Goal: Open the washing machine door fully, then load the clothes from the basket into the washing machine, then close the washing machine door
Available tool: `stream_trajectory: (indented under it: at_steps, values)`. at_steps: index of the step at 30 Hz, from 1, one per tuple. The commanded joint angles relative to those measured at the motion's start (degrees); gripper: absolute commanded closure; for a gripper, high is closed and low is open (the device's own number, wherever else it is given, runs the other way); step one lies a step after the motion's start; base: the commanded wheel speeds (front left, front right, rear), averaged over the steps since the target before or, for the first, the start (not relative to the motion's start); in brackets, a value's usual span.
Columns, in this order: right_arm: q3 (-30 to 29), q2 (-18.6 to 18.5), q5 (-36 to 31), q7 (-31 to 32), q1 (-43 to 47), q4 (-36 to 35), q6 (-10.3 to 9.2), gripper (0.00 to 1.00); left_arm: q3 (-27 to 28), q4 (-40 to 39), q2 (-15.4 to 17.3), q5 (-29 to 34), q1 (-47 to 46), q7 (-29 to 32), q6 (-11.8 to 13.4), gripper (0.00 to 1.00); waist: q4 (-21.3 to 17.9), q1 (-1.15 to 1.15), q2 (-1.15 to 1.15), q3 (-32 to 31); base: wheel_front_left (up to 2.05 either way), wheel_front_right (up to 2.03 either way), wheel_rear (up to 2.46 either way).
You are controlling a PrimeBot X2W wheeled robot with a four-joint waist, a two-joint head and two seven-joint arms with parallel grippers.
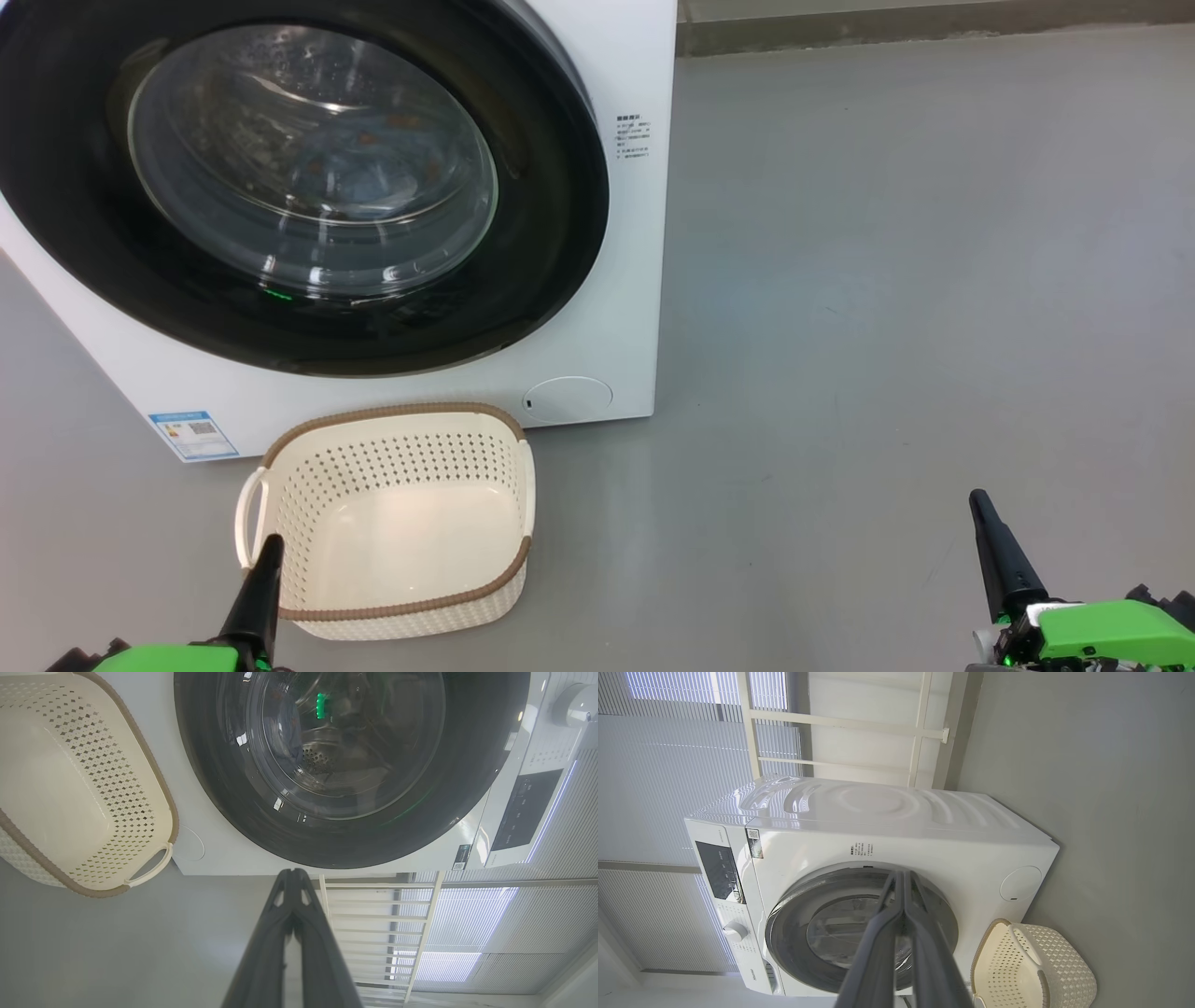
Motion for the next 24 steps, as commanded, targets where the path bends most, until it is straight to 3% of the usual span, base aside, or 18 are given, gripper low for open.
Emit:
stream_trajectory:
  at_steps: [1,7,24]
  values:
    - [1.1,-0.7,1.5,0.5,-3.2,-1.4,-0.06,1.0,2.0,-1.0,1.0,-1.3,-2.8,0.4,-0.2,1.0,0.0,0.0,0.0,0.0,0.0,0.0,0.0]
    - [0.9,-0.7,5.3,1.5,-3.4,-1.3,-0.08,1.0,2.4,-0.8,1.0,-5.0,-3.4,1.4,-0.2,1.0,-0.1,0.0,0.0,0.1,0.0,0.0,0.0]
    - [0.9,-0.7,5.3,1.5,-3.4,-1.3,-0.08,1.0,2.5,-0.8,0.9,-4.8,-3.4,1.5,-0.2,1.0,-0.1,0.0,0.0,0.1,0.0,0.0,0.0]
